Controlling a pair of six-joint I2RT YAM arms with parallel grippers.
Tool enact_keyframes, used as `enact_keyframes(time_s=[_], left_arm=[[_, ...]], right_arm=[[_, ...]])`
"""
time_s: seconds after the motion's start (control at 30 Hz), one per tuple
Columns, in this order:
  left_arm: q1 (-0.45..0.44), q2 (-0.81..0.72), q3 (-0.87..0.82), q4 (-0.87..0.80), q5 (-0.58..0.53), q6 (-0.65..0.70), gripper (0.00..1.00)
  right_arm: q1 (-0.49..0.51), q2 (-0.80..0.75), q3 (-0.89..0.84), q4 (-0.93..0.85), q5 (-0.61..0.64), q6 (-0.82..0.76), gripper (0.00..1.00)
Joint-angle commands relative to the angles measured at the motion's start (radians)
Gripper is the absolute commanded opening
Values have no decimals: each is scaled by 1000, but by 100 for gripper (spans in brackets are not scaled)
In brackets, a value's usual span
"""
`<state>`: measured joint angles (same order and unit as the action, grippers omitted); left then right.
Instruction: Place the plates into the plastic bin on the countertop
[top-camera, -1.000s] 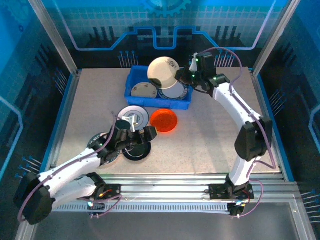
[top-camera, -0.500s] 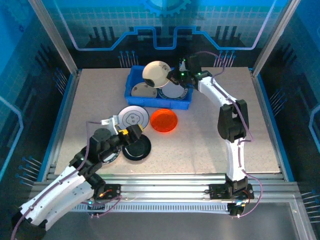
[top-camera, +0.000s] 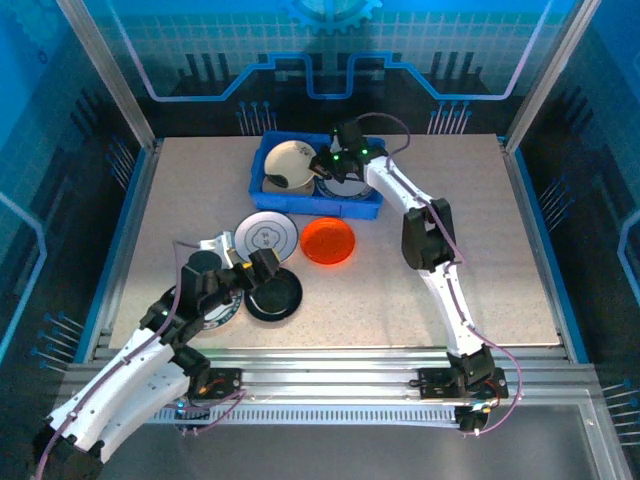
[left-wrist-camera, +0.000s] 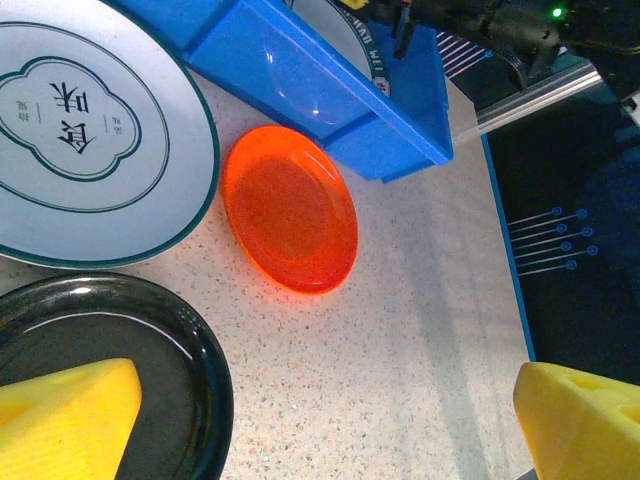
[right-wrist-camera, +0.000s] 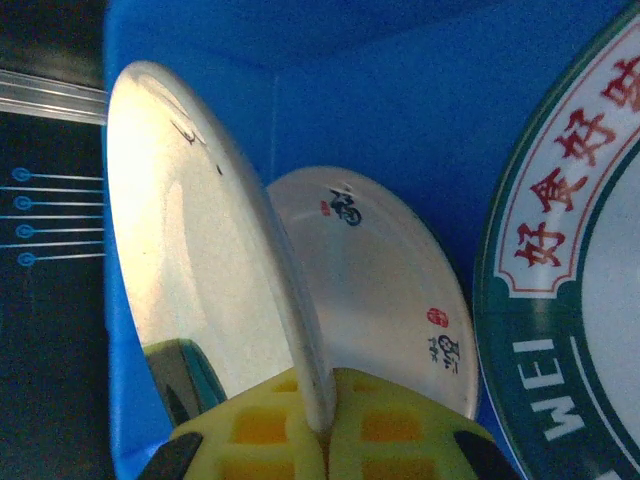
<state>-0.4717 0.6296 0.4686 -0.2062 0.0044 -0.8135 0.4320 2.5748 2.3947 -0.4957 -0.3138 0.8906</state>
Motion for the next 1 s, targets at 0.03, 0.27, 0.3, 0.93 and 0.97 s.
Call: enact_keyframes(time_s=[0.03,0.27,0.3,0.93,0.97], left_arm=[[9,10,38,-13,24,10,97],[10,47,38,8,33,11,98],[10,52,40,12,35,14,98],[12,130,56,43,54,23,97],[12,135,56,47,55,22,97]], right_arm=[[16,66,126,-77,22,-6,0],[24,125,169,-86,19,8,0],[25,131,174,-86,16,9,0],[43,106,223,-158,55,-62,40],[44,101,223,-164,60,-68,40]])
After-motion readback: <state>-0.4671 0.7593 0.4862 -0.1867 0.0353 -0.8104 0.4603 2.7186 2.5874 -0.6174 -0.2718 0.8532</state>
